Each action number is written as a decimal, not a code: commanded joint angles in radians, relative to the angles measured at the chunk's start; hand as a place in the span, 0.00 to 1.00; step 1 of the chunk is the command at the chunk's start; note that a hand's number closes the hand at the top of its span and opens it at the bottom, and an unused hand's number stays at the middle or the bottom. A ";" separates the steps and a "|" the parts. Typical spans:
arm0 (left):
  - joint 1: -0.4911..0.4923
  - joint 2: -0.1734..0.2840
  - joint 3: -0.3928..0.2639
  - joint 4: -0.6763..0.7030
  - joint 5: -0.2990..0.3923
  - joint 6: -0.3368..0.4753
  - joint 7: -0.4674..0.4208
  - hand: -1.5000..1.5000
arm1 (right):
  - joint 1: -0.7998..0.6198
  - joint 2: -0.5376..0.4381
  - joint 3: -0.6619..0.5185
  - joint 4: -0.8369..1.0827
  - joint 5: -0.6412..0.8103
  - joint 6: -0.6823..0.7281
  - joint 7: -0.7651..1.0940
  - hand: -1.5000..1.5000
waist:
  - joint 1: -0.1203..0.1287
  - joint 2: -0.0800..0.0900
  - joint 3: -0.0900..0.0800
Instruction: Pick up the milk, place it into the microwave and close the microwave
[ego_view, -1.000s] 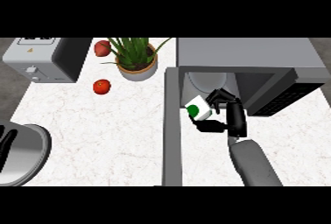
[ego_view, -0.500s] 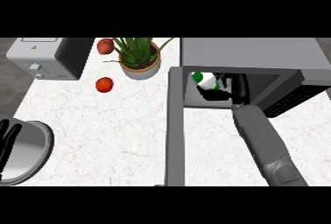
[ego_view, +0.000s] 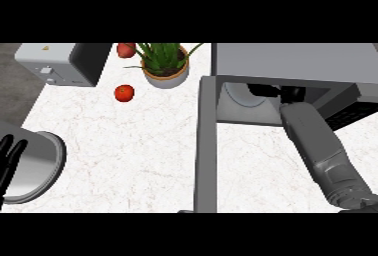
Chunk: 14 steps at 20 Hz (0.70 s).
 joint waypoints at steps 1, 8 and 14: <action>-0.008 -0.016 -0.048 -0.027 -0.040 0.020 0.038 0.00 | -0.069 -0.023 0.030 0.083 0.069 -0.102 -0.012 1.00 | 0.011 0.004 0.001; 0.009 -0.012 -0.039 -0.010 -0.071 0.001 0.003 0.00 | -0.157 0.003 0.097 0.208 0.144 -0.033 0.067 0.00 | 0.038 0.010 0.001; -0.064 0.011 -0.023 0.055 -0.080 0.002 -0.004 0.00 | -0.211 0.018 0.085 0.219 0.137 0.026 0.081 0.00 | 0.022 0.012 0.000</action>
